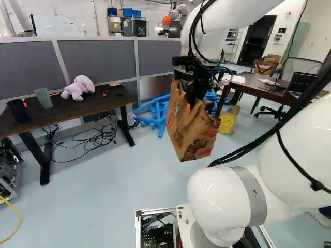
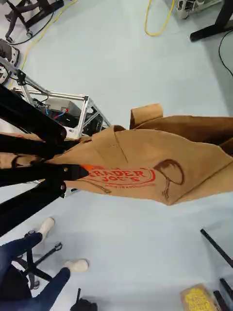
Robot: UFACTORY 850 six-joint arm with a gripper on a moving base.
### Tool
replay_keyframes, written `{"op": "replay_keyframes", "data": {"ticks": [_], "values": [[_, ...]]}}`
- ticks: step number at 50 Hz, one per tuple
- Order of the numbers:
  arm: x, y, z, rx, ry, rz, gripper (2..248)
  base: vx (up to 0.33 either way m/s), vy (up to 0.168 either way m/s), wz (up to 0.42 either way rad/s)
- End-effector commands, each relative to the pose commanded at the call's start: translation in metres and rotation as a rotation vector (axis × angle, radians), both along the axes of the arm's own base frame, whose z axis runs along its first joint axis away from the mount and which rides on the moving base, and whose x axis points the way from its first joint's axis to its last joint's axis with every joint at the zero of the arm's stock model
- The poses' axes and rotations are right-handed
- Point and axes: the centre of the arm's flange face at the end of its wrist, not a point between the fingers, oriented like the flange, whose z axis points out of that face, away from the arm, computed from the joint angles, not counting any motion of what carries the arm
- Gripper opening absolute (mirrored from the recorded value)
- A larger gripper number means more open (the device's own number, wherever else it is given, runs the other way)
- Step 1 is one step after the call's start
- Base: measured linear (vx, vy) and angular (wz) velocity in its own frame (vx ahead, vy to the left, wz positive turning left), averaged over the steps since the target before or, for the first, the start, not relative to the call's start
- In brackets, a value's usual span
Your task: Pick up the bag on the ground and place it on the table
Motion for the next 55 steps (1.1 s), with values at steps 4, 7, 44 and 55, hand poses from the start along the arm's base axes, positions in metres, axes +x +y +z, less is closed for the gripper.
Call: {"op": "replay_keyframes", "data": {"ticks": [4,7,44,55], "values": [[0.0000,0.0000,0.0000,0.000,0.000,0.000,25,0.005,0.034,0.234],[0.0000,0.0000,0.0000,0.000,0.000,0.000,25,0.029,0.048,0.298],[0.0000,0.0000,0.0000,0.000,0.000,0.000,25,0.092,0.060,0.271],[0.0000,0.0000,0.0000,0.000,0.000,0.000,25,0.128,0.027,0.106]]}}
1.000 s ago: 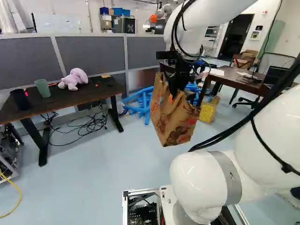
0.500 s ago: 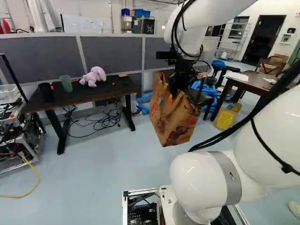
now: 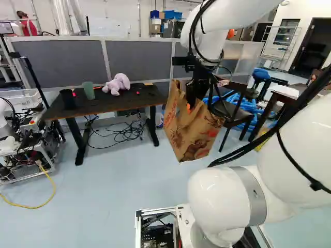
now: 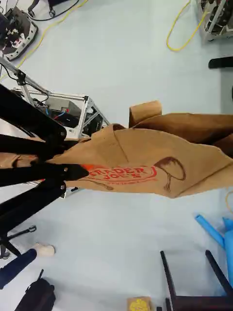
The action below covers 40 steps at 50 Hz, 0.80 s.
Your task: Pick up the bag on the ground and place it on the table
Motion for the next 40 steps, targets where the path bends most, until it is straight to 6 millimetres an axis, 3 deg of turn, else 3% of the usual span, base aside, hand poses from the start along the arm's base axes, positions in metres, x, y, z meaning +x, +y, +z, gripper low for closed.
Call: {"op": "replay_keyframes", "data": {"ticks": [15,40], "values": [[0.0000,0.0000,0.0000,0.000,0.000,0.000,25,0.172,0.025,-0.019],[0.0000,0.0000,0.0000,0.000,0.000,0.000,25,0.181,0.077,-0.027]]}}
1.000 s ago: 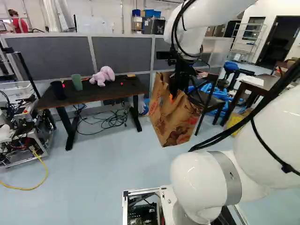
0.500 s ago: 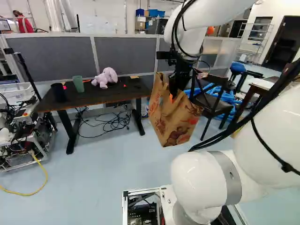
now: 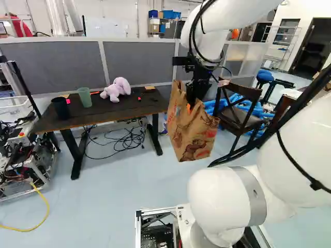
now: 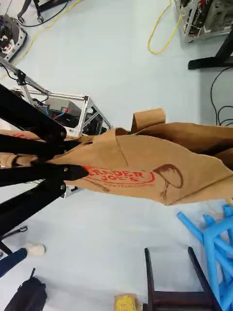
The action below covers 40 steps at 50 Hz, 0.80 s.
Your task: Pick up the bag on the ground and place it on the table
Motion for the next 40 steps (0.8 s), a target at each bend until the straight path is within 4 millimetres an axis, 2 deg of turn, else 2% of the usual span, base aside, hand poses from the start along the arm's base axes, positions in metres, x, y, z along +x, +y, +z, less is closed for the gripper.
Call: {"op": "replay_keyframes", "data": {"ticks": [7,40], "values": [[0.0000,0.0000,0.0000,0.000,0.000,0.000,25,0.191,0.127,0.028],[0.0000,0.0000,0.0000,0.000,0.000,0.000,25,0.174,0.175,0.174]]}}
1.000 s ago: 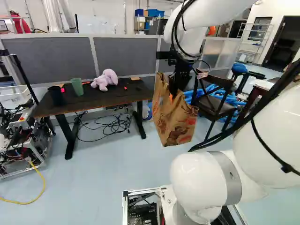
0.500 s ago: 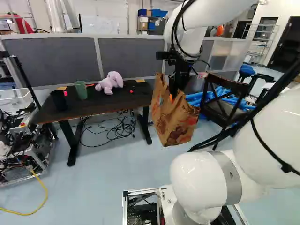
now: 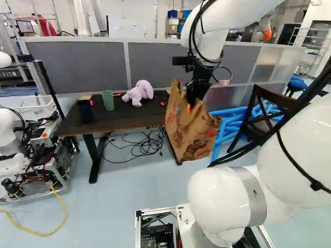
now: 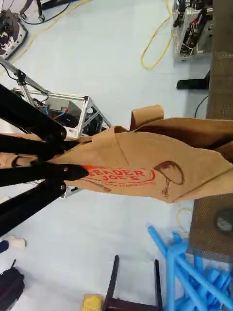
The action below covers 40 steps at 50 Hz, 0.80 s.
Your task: Pick up the bag on the ground and place it on the table
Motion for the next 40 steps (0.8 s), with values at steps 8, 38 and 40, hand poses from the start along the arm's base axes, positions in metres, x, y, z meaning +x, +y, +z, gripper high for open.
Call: {"op": "replay_keyframes", "data": {"ticks": [8,38,40], "values": [[0.0000,0.0000,0.0000,0.000,0.000,0.000,25,0.151,0.180,0.175],[0.0000,0.0000,0.0000,0.000,0.000,0.000,25,0.153,0.162,0.166],[0.0000,0.0000,0.0000,0.000,0.000,0.000,25,0.119,0.083,0.004]]}}
